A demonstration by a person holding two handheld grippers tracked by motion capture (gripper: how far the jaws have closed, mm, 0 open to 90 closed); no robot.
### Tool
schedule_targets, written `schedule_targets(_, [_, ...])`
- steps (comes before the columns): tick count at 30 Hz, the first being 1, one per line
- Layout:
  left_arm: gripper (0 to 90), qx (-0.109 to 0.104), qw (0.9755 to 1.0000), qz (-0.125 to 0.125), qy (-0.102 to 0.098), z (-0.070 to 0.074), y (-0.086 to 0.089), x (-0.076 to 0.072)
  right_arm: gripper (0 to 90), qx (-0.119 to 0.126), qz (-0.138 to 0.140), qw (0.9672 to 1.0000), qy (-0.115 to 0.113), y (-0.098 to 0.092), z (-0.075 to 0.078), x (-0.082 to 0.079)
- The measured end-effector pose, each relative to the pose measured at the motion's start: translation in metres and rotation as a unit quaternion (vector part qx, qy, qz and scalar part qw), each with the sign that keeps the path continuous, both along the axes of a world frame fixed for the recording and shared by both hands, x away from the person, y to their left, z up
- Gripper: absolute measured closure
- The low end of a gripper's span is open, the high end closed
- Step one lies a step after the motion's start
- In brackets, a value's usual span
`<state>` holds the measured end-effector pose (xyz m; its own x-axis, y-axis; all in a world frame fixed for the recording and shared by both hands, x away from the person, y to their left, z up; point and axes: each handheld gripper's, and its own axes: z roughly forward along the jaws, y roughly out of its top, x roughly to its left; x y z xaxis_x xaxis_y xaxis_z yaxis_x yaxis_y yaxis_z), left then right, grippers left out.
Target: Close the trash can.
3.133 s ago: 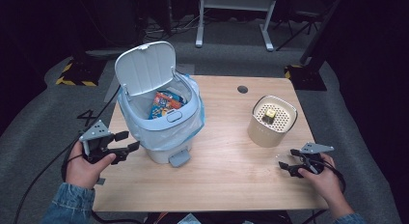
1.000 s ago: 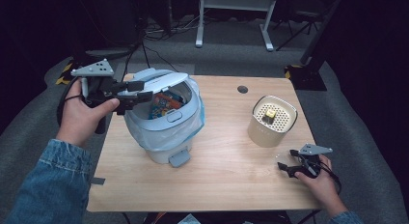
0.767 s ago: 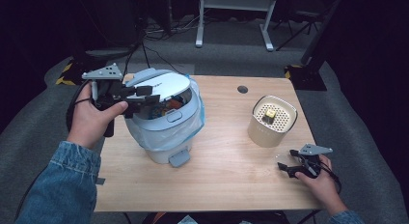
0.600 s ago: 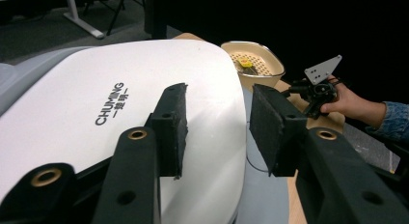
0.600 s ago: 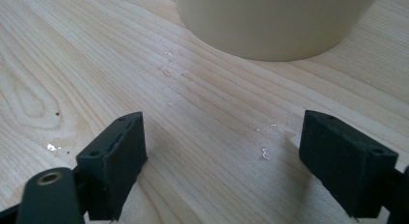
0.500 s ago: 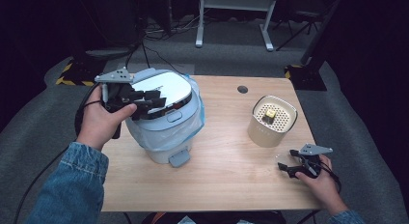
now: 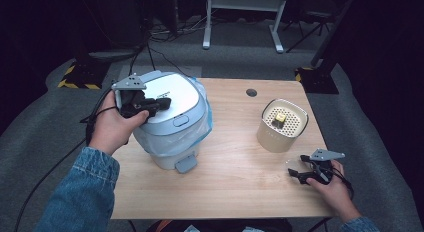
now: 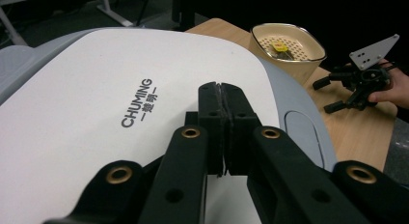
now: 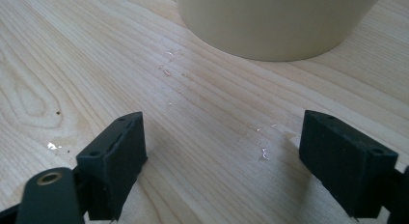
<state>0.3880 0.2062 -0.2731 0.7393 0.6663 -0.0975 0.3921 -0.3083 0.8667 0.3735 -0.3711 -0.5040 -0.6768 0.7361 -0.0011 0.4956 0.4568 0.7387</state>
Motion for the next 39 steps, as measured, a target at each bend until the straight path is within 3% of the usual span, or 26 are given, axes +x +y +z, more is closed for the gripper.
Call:
schedule_targets(8, [89.8,0.028,0.9995,0.010,-0.009,0.002,-0.005,-0.004,17.0,0.000,0.001,1.0000,0.000,0.000,0.000,0.000])
schedule_targets(13, [90.0,0.043,0.9989,0.014,0.006,0.004,-0.009,-0.006,17.0,0.000,0.001,1.0000,0.000,0.000,0.000,0.000])
schedule_targets(16, [90.0,0.053,0.9985,0.015,0.004,0.005,-0.010,-0.007,16.7,0.000,0.002,1.0000,0.000,0.000,0.000,0.000])
schedule_targets(18, [90.0,0.048,0.9988,0.010,0.003,0.005,-0.010,-0.006,16.7,0.000,0.002,1.0000,0.000,0.000,0.000,0.000])
schedule_targets(20, [73.0,0.034,0.9994,0.005,0.004,0.005,-0.010,-0.006,16.7,0.000,0.002,1.0000,0.000,0.000,0.000,0.000])
schedule_targets(21, [49.7,0.036,0.9992,0.016,0.006,0.006,-0.011,-0.007,16.7,0.000,0.002,1.0000,0.000,0.000,0.000,0.000])
schedule_targets(23, [47.9,0.031,0.9993,0.015,0.011,0.008,-0.009,-0.010,16.7,0.000,0.002,1.0000,0.000,0.000,0.000,0.000])
schedule_targets(27, [39.7,-0.005,0.9999,0.009,-0.011,0.016,-0.004,-0.020,16.7,0.000,0.003,1.0000,0.000,0.000,0.000,0.001])
schedule_targets(32, [33.4,-0.003,0.9995,0.002,-0.031,0.022,0.002,-0.040,16.7,0.000,0.003,1.0000,0.000,0.000,0.000,0.000])
schedule_targets(39, [33.6,-0.011,0.9990,-0.001,-0.043,0.018,0.017,-0.070,16.7,0.000,0.003,1.0000,0.000,0.000,0.000,0.001])
